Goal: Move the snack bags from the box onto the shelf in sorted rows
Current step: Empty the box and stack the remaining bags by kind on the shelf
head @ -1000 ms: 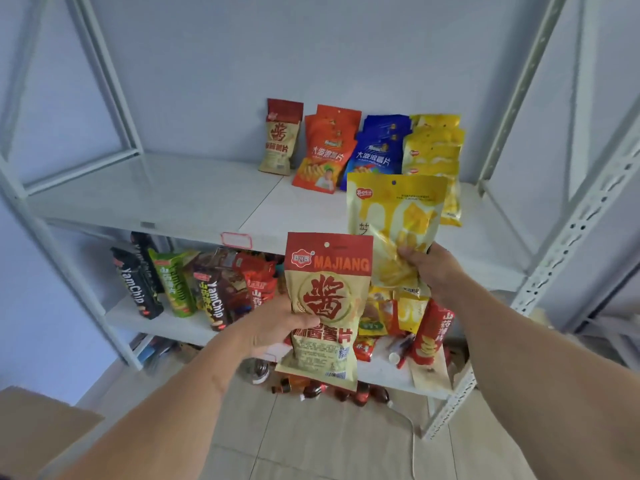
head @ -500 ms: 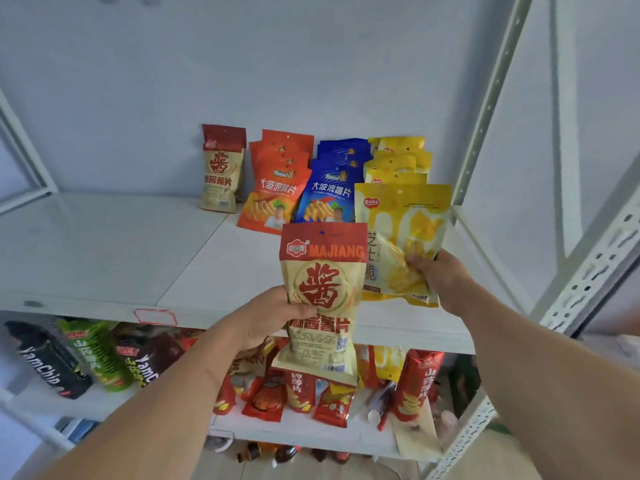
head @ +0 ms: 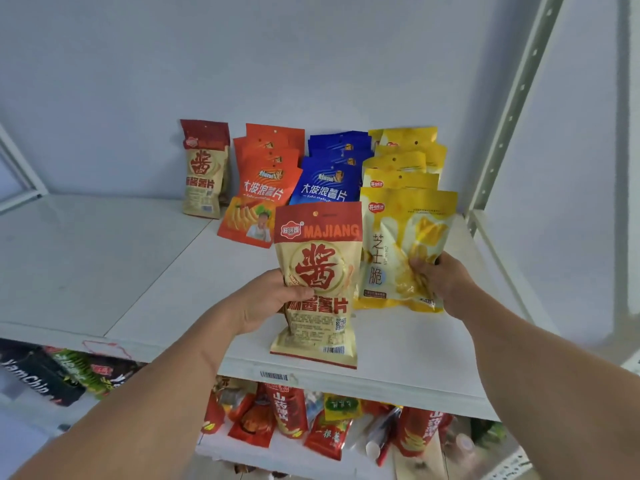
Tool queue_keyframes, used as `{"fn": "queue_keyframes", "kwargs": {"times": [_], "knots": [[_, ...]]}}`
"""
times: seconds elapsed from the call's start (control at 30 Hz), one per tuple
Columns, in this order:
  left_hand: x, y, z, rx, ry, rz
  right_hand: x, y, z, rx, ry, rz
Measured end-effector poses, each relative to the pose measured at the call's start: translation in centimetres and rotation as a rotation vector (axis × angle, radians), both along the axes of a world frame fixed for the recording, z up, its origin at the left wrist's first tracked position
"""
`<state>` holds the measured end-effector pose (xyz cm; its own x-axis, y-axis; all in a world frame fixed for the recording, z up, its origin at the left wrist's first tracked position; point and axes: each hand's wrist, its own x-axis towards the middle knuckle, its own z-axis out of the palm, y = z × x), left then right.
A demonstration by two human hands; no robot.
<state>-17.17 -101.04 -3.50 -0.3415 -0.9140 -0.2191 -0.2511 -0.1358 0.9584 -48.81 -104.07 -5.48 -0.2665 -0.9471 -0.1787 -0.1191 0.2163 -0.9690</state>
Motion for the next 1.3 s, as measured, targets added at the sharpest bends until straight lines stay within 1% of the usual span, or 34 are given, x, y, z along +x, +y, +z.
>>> {"fn": "queue_keyframes", "kwargs": {"times": [0.3,0.43,0.63,0.73,0.8,0.9,1.0,1.07,1.2,1.3], "knots": [[-0.5,-3.2,-0.1,0.013,0.013,0.052,0.2,-2.8,-1.0,-0.043,0.226,-0.089],[-0.1,-3.7,-0.1,0.027,0.014,0.062,0.2,-3.4,-1.2,-0.022,0.256,-0.126],[0.5,-3.4,0.0,0.024,0.038,0.062,0.9,-2.5,-0.4,0.043,0.293,-0.265],[1.2,-3.2,0.1,0.009,0.049,0.056,1.6,-1.9,0.3,0.069,0.35,-0.296],[1.5,-3.1,0.3,-0.001,0.05,0.051,2.2,-1.3,0.6,0.069,0.437,-0.318],[2.3,-2.9,0.5,-0.017,0.059,0.07,3.6,0.5,0.9,0.002,0.701,-0.336],[3.5,-2.2,0.5,-0.031,0.057,0.102,5.3,2.4,1.0,-0.102,0.961,-0.233],[4.3,-1.6,0.6,-0.032,0.06,0.135,6.4,3.4,0.8,-0.149,1.077,-0.118],[5.7,-0.5,1.6,-0.049,0.081,0.22,8.6,4.4,0.8,-0.197,1.134,0.005],[6.9,0.1,2.2,-0.057,0.083,0.288,10.7,4.3,1.4,-0.274,1.196,0.123]]}}
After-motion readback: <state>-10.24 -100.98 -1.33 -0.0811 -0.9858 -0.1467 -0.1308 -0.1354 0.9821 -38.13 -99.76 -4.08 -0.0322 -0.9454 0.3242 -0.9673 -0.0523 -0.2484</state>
